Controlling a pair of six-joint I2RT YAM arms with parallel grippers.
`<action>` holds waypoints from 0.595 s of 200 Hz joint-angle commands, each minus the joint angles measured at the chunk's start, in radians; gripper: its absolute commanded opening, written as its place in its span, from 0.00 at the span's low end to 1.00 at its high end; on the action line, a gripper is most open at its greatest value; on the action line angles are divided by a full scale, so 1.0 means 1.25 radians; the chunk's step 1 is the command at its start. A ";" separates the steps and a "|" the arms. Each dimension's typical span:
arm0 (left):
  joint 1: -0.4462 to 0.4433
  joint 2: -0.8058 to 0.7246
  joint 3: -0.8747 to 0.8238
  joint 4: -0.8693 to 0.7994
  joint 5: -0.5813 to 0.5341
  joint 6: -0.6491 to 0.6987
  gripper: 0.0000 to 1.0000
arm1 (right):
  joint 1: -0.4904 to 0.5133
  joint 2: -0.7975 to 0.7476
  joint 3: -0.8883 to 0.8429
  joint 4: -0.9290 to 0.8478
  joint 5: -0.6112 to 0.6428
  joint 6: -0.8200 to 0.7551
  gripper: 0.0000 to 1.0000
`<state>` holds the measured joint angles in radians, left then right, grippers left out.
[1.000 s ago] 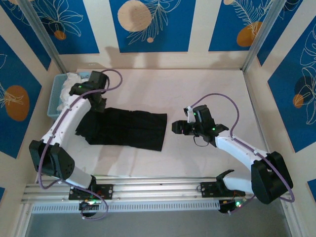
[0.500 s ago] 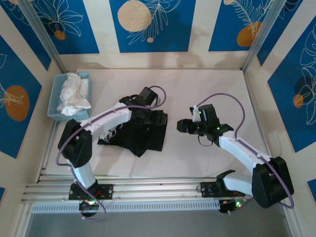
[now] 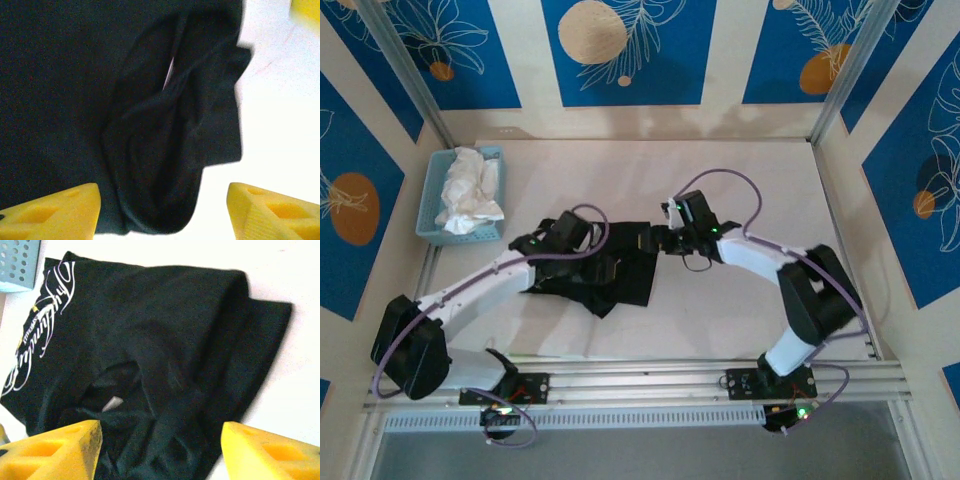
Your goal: Fold the inside-out t-shirt
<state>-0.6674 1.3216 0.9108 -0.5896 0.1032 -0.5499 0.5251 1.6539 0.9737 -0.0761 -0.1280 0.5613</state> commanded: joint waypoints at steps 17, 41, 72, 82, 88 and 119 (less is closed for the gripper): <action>-0.070 -0.042 -0.097 0.000 -0.030 -0.073 0.65 | 0.003 0.122 0.077 0.029 -0.068 0.059 0.59; -0.102 -0.016 -0.124 0.002 -0.049 -0.100 0.65 | 0.010 0.165 0.109 0.029 -0.079 0.066 0.52; -0.135 0.017 -0.121 -0.004 -0.103 -0.102 0.65 | 0.015 0.188 0.124 0.022 -0.076 0.066 0.45; -0.136 0.033 -0.121 0.005 -0.108 -0.098 0.64 | 0.015 0.192 0.124 0.023 -0.074 0.066 0.42; -0.137 0.043 -0.121 0.015 -0.109 -0.096 0.63 | 0.015 0.194 0.124 0.024 -0.073 0.067 0.40; -0.139 0.088 -0.117 0.066 -0.115 -0.092 0.50 | 0.014 0.203 0.127 0.024 -0.073 0.067 0.28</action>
<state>-0.8310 1.3952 0.7635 -0.5591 -0.0071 -0.6567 0.5365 1.8874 1.1076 -0.0433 -0.1917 0.6418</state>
